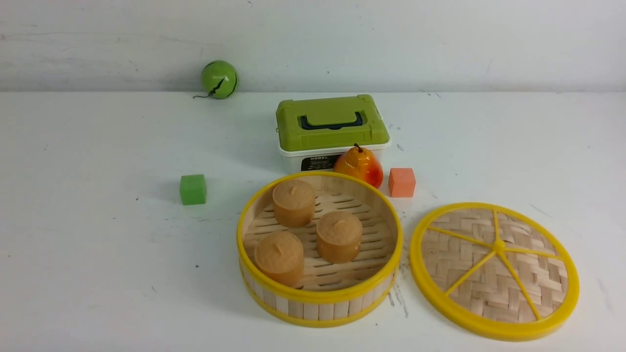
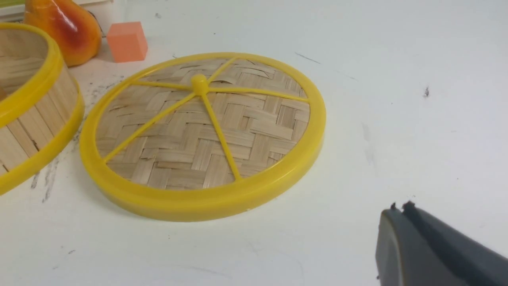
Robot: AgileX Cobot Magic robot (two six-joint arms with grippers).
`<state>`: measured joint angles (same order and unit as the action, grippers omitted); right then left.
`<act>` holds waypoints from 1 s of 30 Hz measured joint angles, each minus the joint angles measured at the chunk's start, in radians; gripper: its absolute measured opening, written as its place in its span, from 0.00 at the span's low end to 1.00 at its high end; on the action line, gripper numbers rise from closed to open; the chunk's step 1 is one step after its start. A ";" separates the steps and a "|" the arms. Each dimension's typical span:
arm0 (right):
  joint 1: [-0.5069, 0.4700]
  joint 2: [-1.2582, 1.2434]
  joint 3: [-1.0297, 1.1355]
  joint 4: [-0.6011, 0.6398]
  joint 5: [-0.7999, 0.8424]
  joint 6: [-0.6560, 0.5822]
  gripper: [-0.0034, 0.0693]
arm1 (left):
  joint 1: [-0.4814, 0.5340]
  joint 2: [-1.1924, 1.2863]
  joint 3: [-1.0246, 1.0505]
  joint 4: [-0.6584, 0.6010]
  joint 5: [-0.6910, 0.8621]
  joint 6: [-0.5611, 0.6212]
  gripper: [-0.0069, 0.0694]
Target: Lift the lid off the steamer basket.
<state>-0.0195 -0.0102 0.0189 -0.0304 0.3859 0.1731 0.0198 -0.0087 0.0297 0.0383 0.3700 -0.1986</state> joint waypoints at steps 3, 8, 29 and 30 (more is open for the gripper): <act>0.000 0.000 0.000 0.001 0.000 0.000 0.04 | 0.000 0.000 0.000 0.000 0.000 0.000 0.40; 0.000 0.000 0.000 0.001 0.000 0.000 0.05 | 0.000 0.000 0.000 0.000 0.000 0.000 0.40; 0.000 0.000 0.000 0.000 0.000 0.002 0.07 | 0.000 0.000 0.000 0.000 0.000 0.000 0.40; 0.000 0.000 0.000 0.000 0.000 0.002 0.07 | 0.000 0.000 0.000 0.000 0.000 0.000 0.40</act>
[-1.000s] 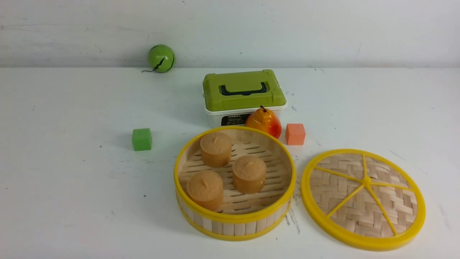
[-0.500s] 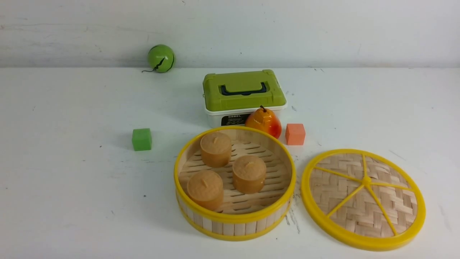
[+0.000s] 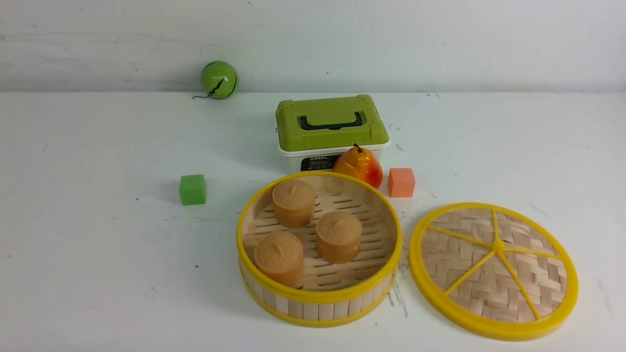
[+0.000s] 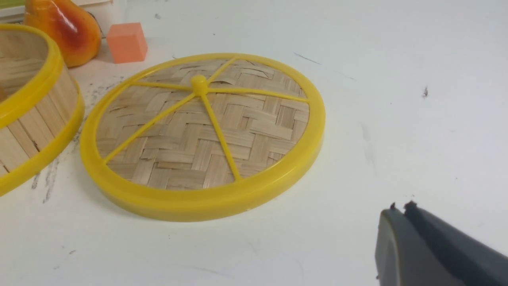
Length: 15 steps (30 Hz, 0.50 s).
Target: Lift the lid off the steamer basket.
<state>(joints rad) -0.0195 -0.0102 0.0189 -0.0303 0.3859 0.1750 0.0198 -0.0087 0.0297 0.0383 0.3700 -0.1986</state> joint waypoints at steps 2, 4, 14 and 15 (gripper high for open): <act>0.000 0.000 0.000 0.000 0.000 0.000 0.07 | 0.000 0.000 0.000 0.000 0.000 0.000 0.40; 0.000 0.000 0.000 0.000 0.000 0.000 0.07 | 0.000 0.000 0.000 0.000 0.000 0.000 0.40; 0.000 0.000 0.000 0.000 0.000 0.000 0.09 | 0.000 0.000 0.000 0.000 0.000 0.000 0.40; 0.000 0.000 0.000 0.000 0.000 0.000 0.09 | 0.000 0.000 0.000 0.000 0.000 0.000 0.40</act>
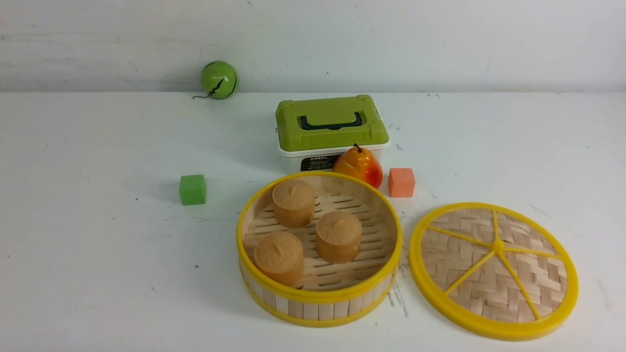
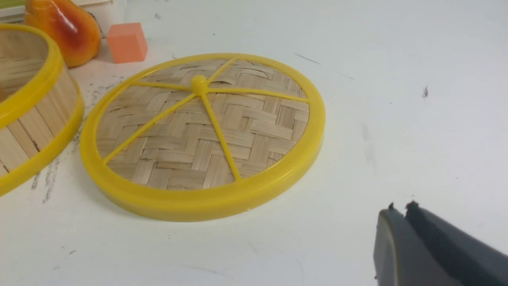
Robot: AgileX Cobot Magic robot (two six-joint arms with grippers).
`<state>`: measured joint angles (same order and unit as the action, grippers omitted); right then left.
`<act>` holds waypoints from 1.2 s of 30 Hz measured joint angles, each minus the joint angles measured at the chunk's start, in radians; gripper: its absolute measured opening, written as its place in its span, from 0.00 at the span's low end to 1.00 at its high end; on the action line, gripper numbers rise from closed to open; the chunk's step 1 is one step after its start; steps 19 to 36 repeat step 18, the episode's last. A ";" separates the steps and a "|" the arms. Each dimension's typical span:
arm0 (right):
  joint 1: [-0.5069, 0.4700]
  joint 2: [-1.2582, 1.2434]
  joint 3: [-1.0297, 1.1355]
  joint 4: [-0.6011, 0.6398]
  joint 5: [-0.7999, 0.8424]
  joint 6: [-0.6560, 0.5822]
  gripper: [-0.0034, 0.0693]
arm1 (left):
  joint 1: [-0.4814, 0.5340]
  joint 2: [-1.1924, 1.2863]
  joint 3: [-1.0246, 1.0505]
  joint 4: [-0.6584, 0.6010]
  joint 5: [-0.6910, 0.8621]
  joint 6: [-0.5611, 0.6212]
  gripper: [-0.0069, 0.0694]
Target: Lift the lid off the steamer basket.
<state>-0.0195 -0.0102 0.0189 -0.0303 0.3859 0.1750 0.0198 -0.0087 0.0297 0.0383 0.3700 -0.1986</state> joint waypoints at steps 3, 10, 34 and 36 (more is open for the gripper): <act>0.000 0.000 0.000 0.000 0.000 0.000 0.10 | 0.000 0.000 0.000 0.000 0.000 0.000 0.40; 0.000 0.000 0.000 0.000 0.000 0.000 0.11 | 0.000 0.000 0.000 0.000 0.000 0.000 0.40; 0.000 0.000 0.000 0.000 0.000 0.000 0.12 | 0.000 0.000 0.000 0.000 0.000 0.000 0.40; 0.000 0.000 0.000 0.000 0.000 0.000 0.12 | 0.000 0.000 0.000 0.000 0.000 0.000 0.40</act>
